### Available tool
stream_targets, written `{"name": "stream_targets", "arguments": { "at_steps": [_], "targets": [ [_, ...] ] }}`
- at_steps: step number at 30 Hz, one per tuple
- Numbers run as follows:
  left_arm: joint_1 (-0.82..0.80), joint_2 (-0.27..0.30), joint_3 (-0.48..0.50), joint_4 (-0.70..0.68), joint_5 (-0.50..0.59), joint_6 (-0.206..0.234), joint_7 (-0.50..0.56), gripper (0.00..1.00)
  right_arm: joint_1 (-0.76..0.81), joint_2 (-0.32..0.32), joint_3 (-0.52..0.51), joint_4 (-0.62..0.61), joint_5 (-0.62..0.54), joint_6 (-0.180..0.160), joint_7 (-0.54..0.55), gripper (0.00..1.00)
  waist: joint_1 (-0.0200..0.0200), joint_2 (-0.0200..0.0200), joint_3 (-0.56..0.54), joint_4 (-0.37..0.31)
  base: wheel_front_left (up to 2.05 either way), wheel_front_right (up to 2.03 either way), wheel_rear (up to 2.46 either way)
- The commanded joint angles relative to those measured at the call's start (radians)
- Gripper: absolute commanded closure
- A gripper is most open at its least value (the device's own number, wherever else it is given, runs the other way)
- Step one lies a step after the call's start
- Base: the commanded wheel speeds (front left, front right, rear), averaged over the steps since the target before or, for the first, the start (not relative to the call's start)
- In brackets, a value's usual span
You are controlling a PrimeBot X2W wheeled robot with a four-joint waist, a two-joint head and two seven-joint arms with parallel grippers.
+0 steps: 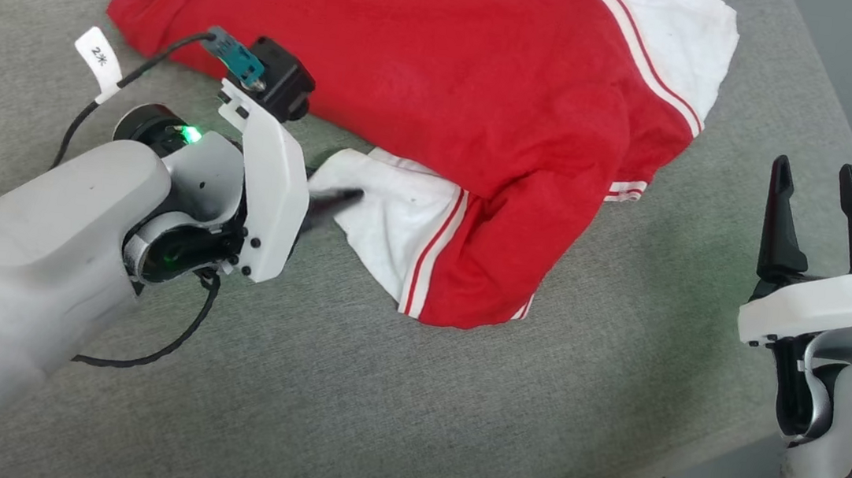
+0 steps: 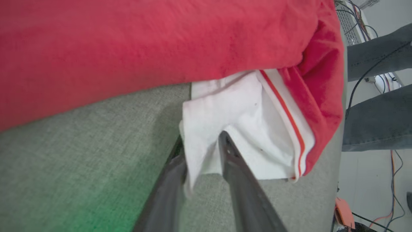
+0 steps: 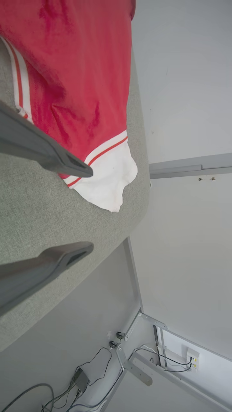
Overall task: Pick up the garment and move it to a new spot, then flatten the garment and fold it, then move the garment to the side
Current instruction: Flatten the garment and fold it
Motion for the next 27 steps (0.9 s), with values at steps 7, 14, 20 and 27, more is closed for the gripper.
{"name": "stream_targets", "arguments": {
  "at_steps": [7, 14, 20, 27],
  "targets": [
    [-0.007, 0.017, 0.011, 0.03, -0.079, 0.002, -0.094, 1.0, 0.016, -0.007, -0.021, -0.044, -0.022, -0.002, 0.022, 0.0, -0.0001, 0.0, -0.034, 0.083, 0.0, 0.0, 0.0],
    [0.088, 0.173, 0.045, 0.028, -0.163, 0.002, -0.208, 1.0, 0.04, -0.032, -0.031, -0.092, -0.034, -0.002, 0.066, 0.0, -0.0001, 0.0, -0.086, 0.207, 0.0, 0.0, 0.0],
    [0.187, 0.29, 0.075, 0.089, -0.22, 0.002, -0.283, 1.0, 0.051, -0.045, -0.015, -0.137, -0.044, -0.002, 0.109, 0.0, -0.0001, 0.0, -0.114, 0.289, 0.0, 0.0, 0.0],
    [0.25, 0.288, 0.074, 0.169, -0.255, 0.002, -0.322, 1.0, 0.056, -0.059, 0.01, -0.177, -0.046, -0.002, 0.153, 0.0, -0.0001, 0.0, -0.126, 0.329, 0.0, 0.0, 0.0]
  ]
}}
